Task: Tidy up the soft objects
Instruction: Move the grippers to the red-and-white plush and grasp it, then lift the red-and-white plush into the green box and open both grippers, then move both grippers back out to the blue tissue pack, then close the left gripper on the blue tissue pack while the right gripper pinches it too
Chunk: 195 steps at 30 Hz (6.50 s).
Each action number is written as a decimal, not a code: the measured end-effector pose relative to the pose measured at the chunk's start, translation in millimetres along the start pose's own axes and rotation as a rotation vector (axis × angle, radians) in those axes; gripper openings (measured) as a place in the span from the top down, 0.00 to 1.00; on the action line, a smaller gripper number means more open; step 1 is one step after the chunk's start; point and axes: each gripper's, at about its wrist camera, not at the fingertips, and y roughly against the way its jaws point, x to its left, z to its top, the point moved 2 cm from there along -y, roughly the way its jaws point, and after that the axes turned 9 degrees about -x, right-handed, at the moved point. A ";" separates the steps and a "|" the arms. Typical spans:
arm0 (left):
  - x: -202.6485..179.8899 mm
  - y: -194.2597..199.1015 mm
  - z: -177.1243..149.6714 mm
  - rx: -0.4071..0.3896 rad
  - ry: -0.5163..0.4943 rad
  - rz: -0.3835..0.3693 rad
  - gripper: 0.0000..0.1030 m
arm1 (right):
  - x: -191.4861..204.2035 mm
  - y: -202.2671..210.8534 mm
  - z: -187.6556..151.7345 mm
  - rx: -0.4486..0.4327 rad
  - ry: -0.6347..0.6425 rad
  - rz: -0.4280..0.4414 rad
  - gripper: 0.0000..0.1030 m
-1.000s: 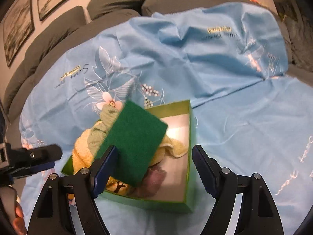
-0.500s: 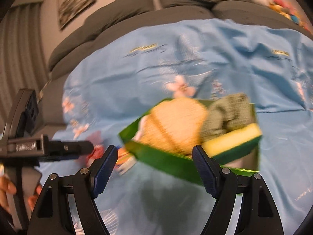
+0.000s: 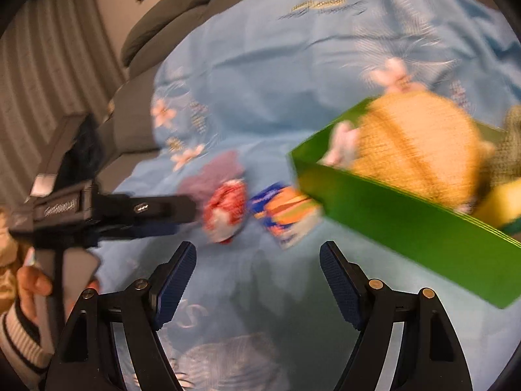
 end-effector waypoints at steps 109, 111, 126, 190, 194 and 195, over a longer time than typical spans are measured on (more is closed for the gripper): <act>-168.2 -39.4 58.9 0.020 -0.243 0.002 0.10 | -125.9 100.6 48.5 -0.428 -0.274 -0.287 0.34; -149.4 -25.7 56.0 0.006 -0.205 0.009 0.00 | -115.9 94.8 47.7 -0.403 -0.251 -0.264 0.33; -25.0 -6.5 5.2 0.031 0.009 0.018 0.01 | -20.7 5.5 15.7 -0.082 0.022 -0.135 0.33; -62.1 -23.4 13.4 -0.033 -0.165 -0.058 0.51 | -15.0 4.2 11.3 -0.060 -0.016 -0.112 0.60; -81.9 -29.1 17.9 -0.036 -0.194 -0.059 0.51 | -22.4 17.3 22.6 -0.112 -0.030 -0.113 0.60; -89.1 -32.1 19.9 -0.034 -0.206 -0.056 0.51 | -25.0 21.2 23.4 -0.121 -0.040 -0.114 0.60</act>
